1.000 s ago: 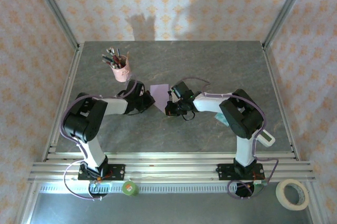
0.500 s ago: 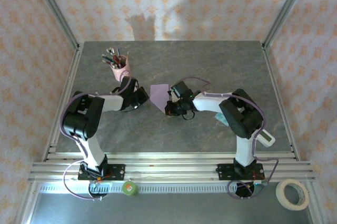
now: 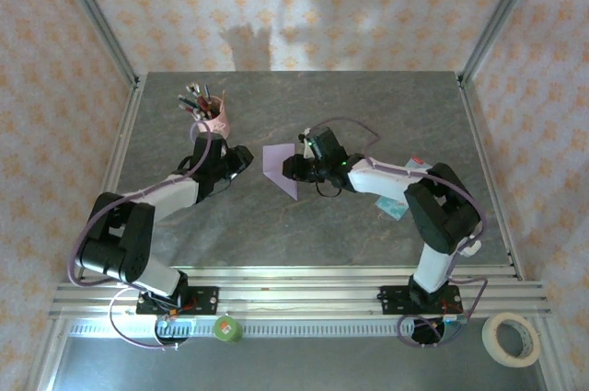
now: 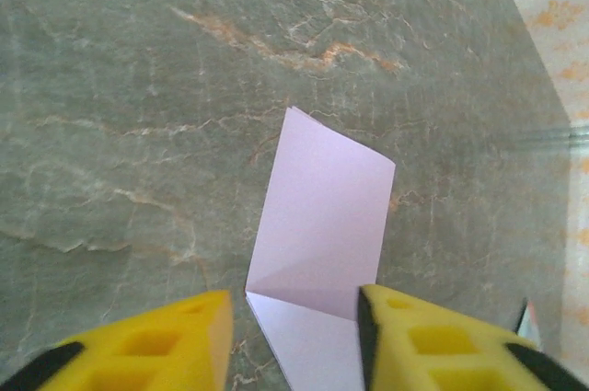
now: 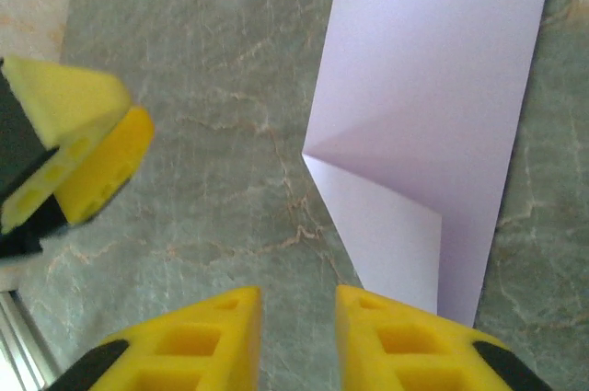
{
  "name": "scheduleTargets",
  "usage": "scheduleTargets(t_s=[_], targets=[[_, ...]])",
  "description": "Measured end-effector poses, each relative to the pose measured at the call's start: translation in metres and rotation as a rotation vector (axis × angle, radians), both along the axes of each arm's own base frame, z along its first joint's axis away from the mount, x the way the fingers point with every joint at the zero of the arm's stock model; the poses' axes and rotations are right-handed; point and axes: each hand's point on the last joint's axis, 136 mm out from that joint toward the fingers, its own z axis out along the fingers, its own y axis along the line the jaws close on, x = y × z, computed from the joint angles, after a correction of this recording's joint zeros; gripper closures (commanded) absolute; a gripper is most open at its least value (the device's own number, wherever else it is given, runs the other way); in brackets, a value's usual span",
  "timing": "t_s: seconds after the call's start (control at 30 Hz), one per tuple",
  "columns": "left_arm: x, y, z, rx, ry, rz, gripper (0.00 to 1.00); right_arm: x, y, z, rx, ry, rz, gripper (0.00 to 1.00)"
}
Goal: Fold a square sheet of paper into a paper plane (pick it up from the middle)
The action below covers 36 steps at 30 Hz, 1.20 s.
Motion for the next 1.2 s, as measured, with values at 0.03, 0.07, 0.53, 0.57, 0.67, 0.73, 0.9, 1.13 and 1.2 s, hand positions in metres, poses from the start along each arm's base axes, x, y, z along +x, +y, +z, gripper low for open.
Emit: scheduleTargets(t_s=[0.03, 0.07, 0.53, 0.57, 0.67, 0.73, 0.9, 1.13, 1.2], targets=[[-0.003, 0.002, -0.002, 0.004, 0.003, 0.006, 0.47, 0.001, 0.000, 0.000, 0.003, 0.001, -0.010, 0.70], [-0.005, 0.003, -0.003, 0.008, 0.004, 0.010, 0.45, 0.001, 0.000, 0.000, 0.004, 0.007, -0.016, 0.70], [-0.011, 0.002, -0.004, -0.002, -0.021, -0.005, 0.03, 0.003, 0.000, -0.062, -0.080, 0.131, -0.037, 0.75], [-0.012, 0.001, -0.005, -0.006, -0.021, -0.013, 0.01, 0.005, -0.001, -0.063, -0.088, 0.129, -0.043, 0.75], [-0.016, -0.004, -0.007, -0.027, -0.018, -0.040, 0.01, 0.009, -0.001, -0.065, -0.110, 0.124, -0.051, 0.75], [-0.017, -0.008, -0.006, -0.045, -0.024, -0.060, 0.01, 0.011, -0.002, -0.072, -0.132, 0.127, -0.046, 0.75], [-0.021, -0.022, -0.002, -0.109, -0.052, -0.127, 0.01, 0.014, -0.002, -0.074, -0.175, 0.103, 0.000, 0.75], [-0.031, -0.032, -0.012, -0.164, -0.016, -0.171, 0.01, 0.009, -0.003, -0.074, -0.231, 0.035, 0.122, 0.74], [-0.032, -0.034, -0.012, -0.172, -0.013, -0.182, 0.01, 0.007, -0.002, -0.072, -0.222, 0.037, 0.134, 0.74]])
